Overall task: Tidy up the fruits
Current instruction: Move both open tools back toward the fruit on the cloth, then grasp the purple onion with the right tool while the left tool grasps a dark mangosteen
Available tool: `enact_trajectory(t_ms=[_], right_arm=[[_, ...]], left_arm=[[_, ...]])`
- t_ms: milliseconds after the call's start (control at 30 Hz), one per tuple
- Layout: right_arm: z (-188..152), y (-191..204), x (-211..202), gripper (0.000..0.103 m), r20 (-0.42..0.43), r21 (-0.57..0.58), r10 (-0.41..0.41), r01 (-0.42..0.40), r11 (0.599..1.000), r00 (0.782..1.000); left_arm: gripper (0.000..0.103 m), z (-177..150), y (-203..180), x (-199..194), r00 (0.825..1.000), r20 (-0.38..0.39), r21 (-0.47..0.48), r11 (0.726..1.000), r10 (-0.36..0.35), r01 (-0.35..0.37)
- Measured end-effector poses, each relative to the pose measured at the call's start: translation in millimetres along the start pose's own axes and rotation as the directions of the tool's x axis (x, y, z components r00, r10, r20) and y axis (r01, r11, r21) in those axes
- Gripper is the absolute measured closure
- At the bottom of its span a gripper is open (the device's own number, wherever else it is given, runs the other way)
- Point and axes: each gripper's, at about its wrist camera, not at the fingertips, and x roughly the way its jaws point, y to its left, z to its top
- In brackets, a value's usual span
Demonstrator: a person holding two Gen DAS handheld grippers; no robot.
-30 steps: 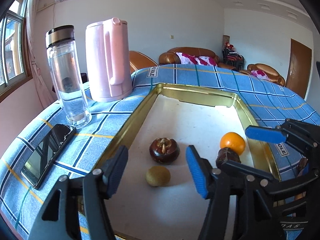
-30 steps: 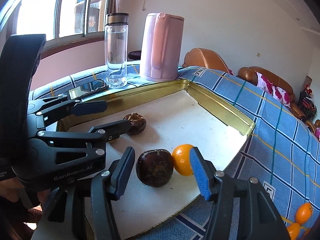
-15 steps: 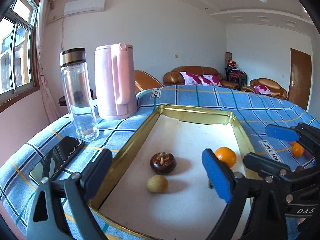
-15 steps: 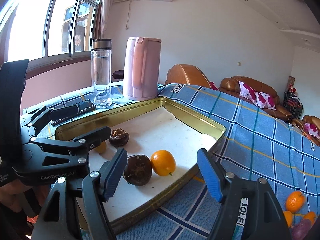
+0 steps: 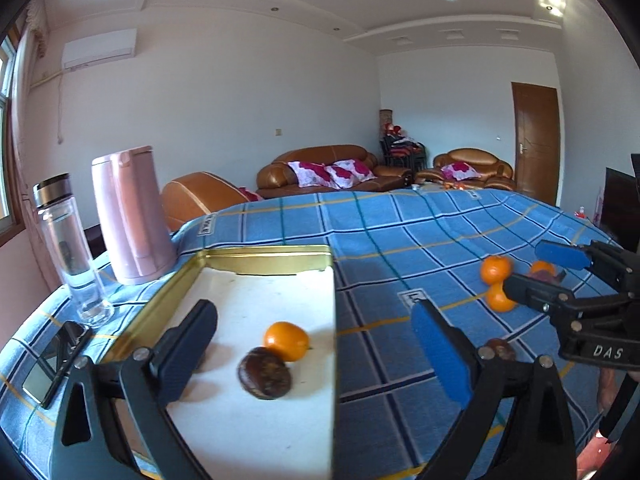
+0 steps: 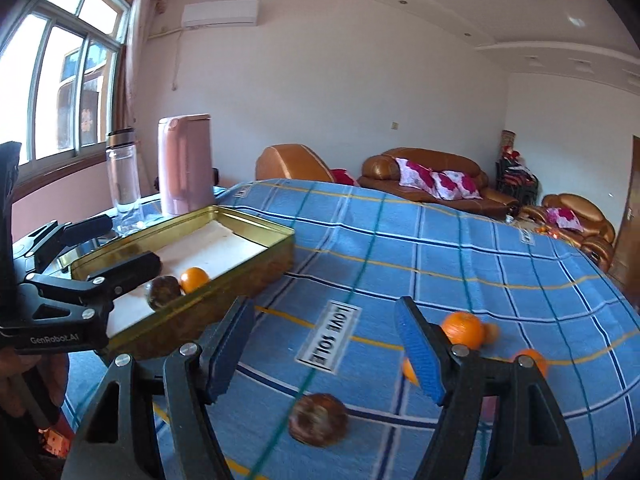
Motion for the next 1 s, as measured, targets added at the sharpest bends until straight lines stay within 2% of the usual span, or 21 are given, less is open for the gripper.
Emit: enact_trajectory(t_ms=[100, 233, 433, 533, 633, 700, 767, 933, 967, 1000], right_arm=[[-7.6, -31.4, -6.7, 0.030, -0.012, 0.066, -0.066, 0.067, 0.996, 0.998], [-18.1, -64.6, -9.4, 0.030, -0.045, 0.135, -0.131, 0.136, 0.981, 0.990], [-29.8, -86.9, -3.6, 0.030, -0.109, 0.168, -0.175, 0.192, 0.967, 0.978], [-34.1, -93.8, 1.1, 0.030, -0.147, 0.180, -0.168, 0.193, 0.965, 0.975], [-38.6, -96.0, 10.6, 0.030, -0.184, 0.181, -0.154, 0.187, 0.965, 0.971], [-40.5, -95.9, 16.5, 0.030, -0.214, 0.183, -0.134, 0.174, 0.968, 0.968], [-38.9, -95.4, 16.4, 0.030, -0.210, 0.180, -0.132, 0.171, 0.969, 0.969], [-40.9, -101.5, 35.2, 0.030, -0.305, 0.202, -0.070, 0.137, 0.970, 0.950], [-41.6, -101.7, 37.1, 0.030, -0.313, 0.203, -0.063, 0.132, 0.970, 0.948], [-42.2, -102.6, 39.0, 0.030, -0.321, 0.208, -0.053, 0.125, 0.970, 0.945]], left_arm=[[0.003, 0.5, -29.5, 6.4, 0.997, -0.027, 0.037, 0.997, -0.072, 0.073], [0.003, -2.0, -64.5, 16.6, 0.984, -0.082, 0.078, 0.983, -0.157, 0.163], [0.003, -7.4, -102.4, 31.4, 0.968, -0.166, 0.168, 0.962, -0.189, 0.217], [0.006, -9.9, -111.2, 41.4, 0.954, -0.215, 0.174, 0.953, -0.208, 0.248], [0.014, -12.6, -112.4, 49.9, 0.934, -0.265, 0.156, 0.945, -0.240, 0.287], [0.025, -12.6, -113.2, 52.8, 0.923, -0.284, 0.147, 0.940, -0.260, 0.309], [0.032, -13.7, -115.2, 57.2, 0.909, -0.311, 0.144, 0.932, -0.277, 0.334], [0.035, -17.0, -124.5, 62.4, 0.894, -0.349, 0.171, 0.919, -0.280, 0.355], [0.041, -16.8, -125.4, 63.9, 0.889, -0.354, 0.169, 0.916, -0.288, 0.364], [0.054, -17.6, -126.3, 66.1, 0.883, -0.364, 0.168, 0.911, -0.297, 0.376]])
